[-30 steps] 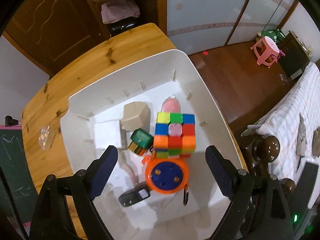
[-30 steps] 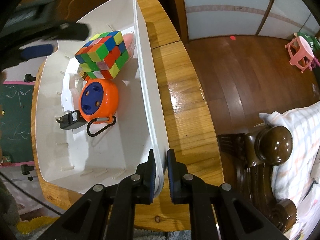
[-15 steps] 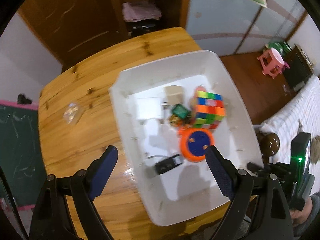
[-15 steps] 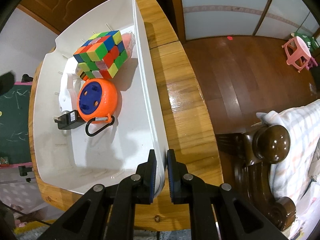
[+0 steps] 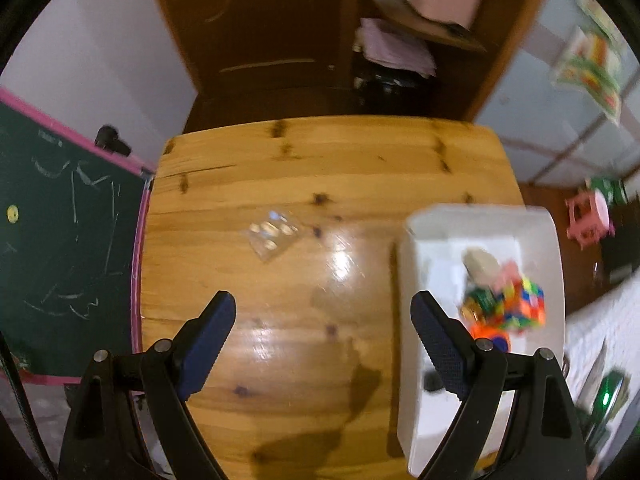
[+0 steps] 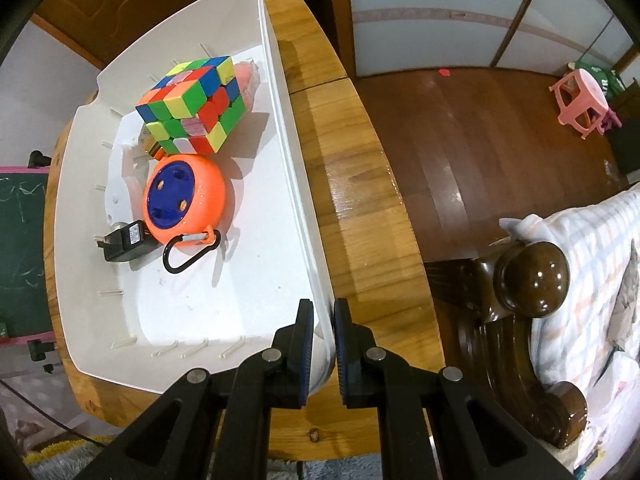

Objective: Organize rigid objects
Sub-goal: 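Withdraw the left tool back above the table, then lower the left gripper onto the clear plastic box on the table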

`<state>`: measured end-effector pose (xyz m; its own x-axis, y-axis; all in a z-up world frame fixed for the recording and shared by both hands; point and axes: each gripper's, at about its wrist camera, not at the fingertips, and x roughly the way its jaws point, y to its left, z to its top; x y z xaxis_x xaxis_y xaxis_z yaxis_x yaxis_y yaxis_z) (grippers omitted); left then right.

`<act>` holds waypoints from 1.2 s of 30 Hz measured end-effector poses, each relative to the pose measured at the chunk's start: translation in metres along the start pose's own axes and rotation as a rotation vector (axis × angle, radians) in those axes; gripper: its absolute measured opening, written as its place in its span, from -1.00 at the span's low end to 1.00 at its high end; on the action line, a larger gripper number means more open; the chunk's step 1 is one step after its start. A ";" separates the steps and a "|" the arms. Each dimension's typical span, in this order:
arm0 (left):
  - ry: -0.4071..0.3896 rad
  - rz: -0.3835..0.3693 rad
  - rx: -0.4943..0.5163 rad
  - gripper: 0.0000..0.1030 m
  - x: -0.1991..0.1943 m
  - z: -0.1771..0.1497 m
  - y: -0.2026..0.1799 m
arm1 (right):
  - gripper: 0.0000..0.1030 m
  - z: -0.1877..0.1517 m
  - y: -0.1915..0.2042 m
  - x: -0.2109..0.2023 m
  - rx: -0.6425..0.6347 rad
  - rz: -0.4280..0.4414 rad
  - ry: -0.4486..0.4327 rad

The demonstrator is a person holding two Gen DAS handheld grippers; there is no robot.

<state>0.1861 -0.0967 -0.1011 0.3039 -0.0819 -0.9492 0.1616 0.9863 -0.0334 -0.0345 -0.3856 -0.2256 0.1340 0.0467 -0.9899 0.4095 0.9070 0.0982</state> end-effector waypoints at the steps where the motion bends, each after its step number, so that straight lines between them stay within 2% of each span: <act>1: 0.006 -0.003 -0.036 0.77 0.008 0.007 0.009 | -0.80 0.000 0.001 0.000 0.002 -0.005 0.001; 8: 0.057 0.012 -0.212 0.77 0.072 0.036 0.047 | -0.80 0.001 0.004 0.002 0.030 -0.028 0.016; 19: 0.139 0.071 -0.303 0.77 0.151 0.051 0.055 | -0.80 -0.001 0.001 0.007 0.072 -0.046 0.032; 25: 0.183 0.102 -0.361 0.77 0.181 0.052 0.062 | -0.80 0.000 0.000 0.008 0.083 -0.050 0.040; 28: 0.205 0.094 -0.392 0.77 0.191 0.050 0.065 | -0.80 0.000 0.000 0.009 0.087 -0.050 0.044; 36: 0.221 0.102 -0.476 0.76 0.202 0.043 0.073 | -0.80 0.001 0.000 0.011 0.095 -0.051 0.054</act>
<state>0.2999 -0.0470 -0.2813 0.0827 -0.0011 -0.9966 -0.3179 0.9477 -0.0274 -0.0321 -0.3857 -0.2368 0.0630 0.0263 -0.9977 0.4988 0.8650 0.0543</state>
